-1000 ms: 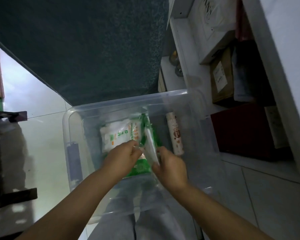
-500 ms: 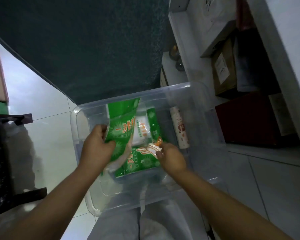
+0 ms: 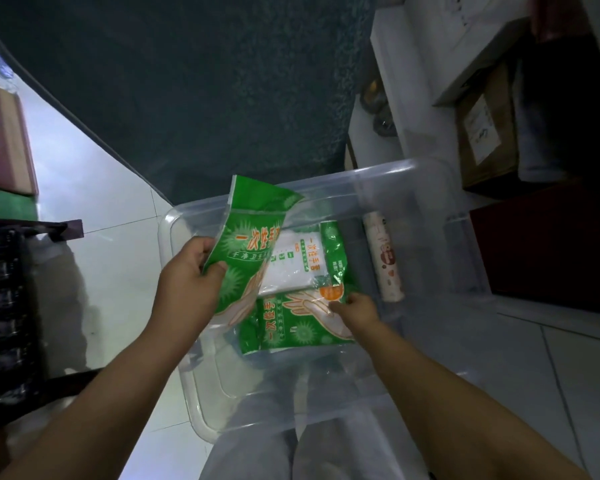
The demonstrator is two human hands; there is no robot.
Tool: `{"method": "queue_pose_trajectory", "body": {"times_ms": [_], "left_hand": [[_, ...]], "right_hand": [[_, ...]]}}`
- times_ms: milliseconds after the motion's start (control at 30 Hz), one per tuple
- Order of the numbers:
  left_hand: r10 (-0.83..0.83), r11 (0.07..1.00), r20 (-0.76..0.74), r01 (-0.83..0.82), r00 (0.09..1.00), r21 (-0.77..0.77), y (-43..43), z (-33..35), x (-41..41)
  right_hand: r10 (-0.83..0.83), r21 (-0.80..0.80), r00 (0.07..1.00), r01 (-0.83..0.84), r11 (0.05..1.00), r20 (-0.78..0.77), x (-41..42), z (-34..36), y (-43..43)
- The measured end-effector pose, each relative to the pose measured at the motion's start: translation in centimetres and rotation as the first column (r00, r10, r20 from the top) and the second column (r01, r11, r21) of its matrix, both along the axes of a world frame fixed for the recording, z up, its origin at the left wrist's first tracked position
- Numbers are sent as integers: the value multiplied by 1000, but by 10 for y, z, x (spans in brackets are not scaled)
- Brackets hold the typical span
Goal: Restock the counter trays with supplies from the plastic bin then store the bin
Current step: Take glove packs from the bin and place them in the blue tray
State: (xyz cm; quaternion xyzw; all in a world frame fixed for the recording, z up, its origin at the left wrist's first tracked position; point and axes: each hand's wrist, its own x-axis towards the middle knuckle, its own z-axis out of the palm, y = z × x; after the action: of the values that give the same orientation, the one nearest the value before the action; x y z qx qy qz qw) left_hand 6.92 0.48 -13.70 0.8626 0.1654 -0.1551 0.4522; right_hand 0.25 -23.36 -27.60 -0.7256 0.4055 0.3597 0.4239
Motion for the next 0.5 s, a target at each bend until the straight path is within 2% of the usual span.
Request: {"method": "queue_pose_trajectory", "body": {"times_ms": [167,267,400,500], "left_hand": [[27,999,-20,-28,999,-44,3,28,2],[16,998,-7,-16,1000,-61,2,53,4],[2,998,49,1,999,-65,-2,87,3],[-13,996,86,21,996,-91,-13,113,5]], "right_hand": [[-75,-45,981,84,995,179,-1,50,-15],[-153,-24,939,169,985,309,-4,97,-31],[-262,21,834,288,957,485,-10,170,-51],[-381,112,713,395,912,588,-19,222,-63]]}}
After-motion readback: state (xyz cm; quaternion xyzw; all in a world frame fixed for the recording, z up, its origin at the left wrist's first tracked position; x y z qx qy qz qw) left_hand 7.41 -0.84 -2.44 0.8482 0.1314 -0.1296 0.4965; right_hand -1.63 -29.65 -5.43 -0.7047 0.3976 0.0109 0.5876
